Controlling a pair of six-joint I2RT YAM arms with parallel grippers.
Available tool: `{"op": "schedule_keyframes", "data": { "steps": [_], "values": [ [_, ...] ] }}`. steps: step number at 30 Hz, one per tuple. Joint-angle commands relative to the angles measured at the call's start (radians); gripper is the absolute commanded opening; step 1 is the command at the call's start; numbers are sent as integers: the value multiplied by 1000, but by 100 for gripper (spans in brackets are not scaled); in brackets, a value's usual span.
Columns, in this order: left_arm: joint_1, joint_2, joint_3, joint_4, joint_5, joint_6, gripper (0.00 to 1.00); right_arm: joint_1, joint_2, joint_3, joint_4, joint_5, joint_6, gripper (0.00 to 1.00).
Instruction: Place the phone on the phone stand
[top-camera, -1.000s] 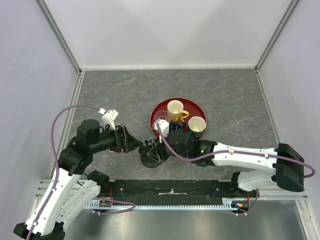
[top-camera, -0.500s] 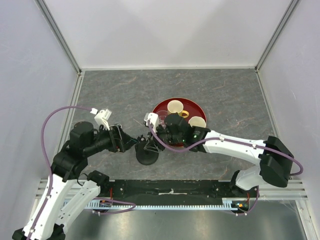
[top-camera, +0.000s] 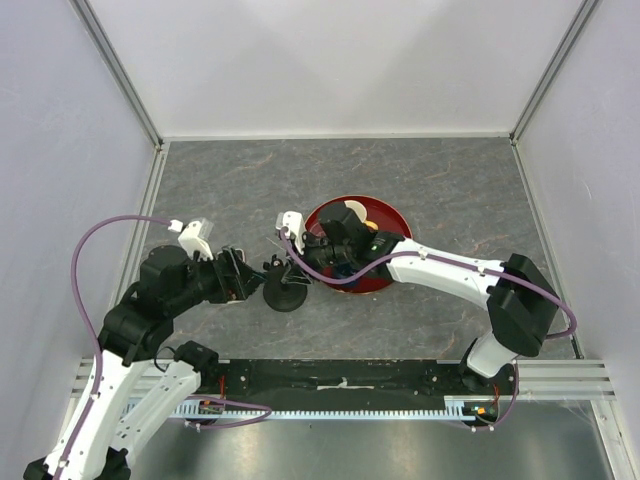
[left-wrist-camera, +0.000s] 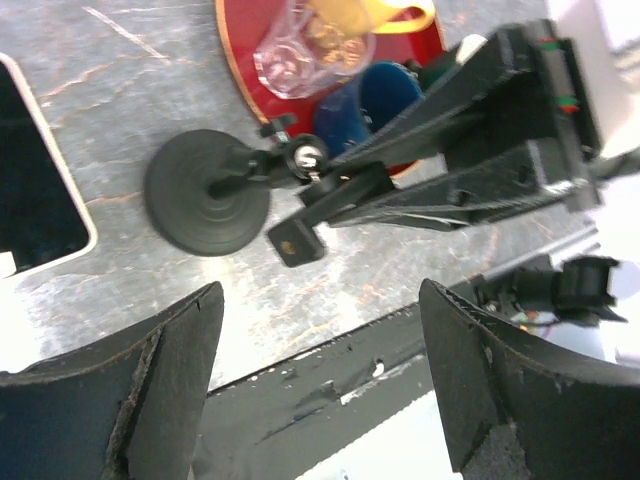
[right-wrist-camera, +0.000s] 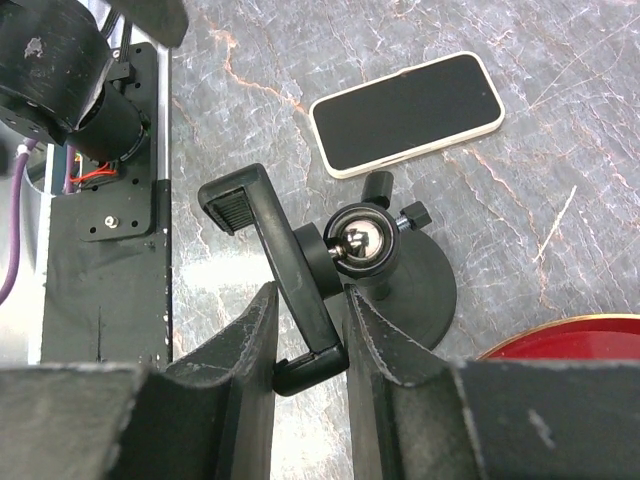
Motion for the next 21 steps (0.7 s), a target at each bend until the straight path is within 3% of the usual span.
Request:
{"op": "schedule_keyframes", "data": {
  "steps": [1, 2, 3, 5, 6, 9, 12, 19, 21],
  "values": [
    [-2, 31, 56, -61, -172, -52, 86, -16, -18, 43, 40, -28, -40, 9],
    [-2, 39, 67, -65, -212, -55, 87, -16, -20, 43, 37, -26, -37, 23],
    [-2, 45, 72, -68, -217, -58, 87, -16, -21, 43, 32, -26, -34, 47],
    [-2, 80, 82, -74, -286, -56, 88, -17, -30, 39, 15, 3, -8, 64],
    [-2, 97, 85, -78, -310, -52, 88, -17, -41, 25, 14, 20, 11, 78],
    [1, 172, 105, -95, -447, -50, 97, -17, -101, -23, 12, 90, 86, 96],
    [21, 273, 141, -66, -513, -38, 100, -17, -190, -64, 14, 164, 193, 98],
    [251, 543, 156, 60, -374, 40, 100, -17, -427, -176, 15, 204, 356, 98],
    [256, 644, 159, 46, -387, 68, 100, -17, -502, -213, 8, 219, 367, 98]
  ]
}}
